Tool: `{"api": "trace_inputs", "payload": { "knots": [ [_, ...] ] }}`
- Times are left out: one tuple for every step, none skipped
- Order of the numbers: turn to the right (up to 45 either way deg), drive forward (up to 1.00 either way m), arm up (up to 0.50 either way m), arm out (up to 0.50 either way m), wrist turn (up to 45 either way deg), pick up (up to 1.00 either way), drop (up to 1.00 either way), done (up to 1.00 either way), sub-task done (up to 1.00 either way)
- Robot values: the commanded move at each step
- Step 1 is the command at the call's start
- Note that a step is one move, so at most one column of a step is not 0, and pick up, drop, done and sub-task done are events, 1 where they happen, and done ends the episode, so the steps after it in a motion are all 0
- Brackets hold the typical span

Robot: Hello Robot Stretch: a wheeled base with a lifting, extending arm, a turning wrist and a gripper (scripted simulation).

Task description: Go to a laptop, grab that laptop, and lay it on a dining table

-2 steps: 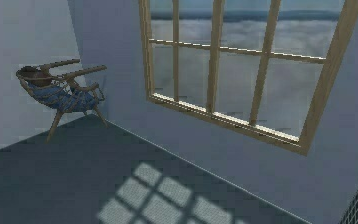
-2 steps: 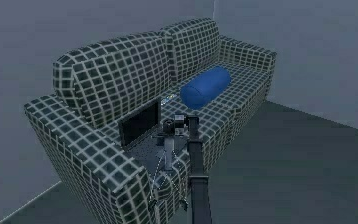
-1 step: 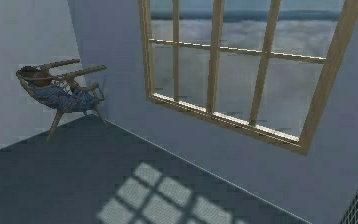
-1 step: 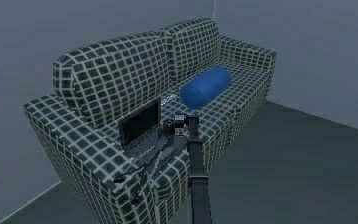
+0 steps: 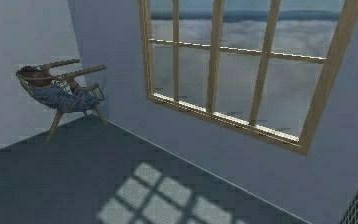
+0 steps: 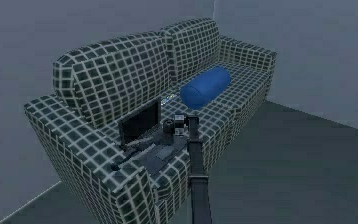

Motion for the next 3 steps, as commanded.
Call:
{"api": "trace_inputs", "payload": {
  "knots": [
    [0.0, 0.0, 0.0, 0.0, 45.0, 0.0, 0.0, 0.0, 0.0],
    [0.0, 0.0, 0.0, 0.0, 12.0, 0.0, 0.0, 0.0, 0.0],
    [0.0, 0.0, -0.3, 0.0, 0.0, 0.0, 0.0, 0.0, 0.0]
  ]
}}
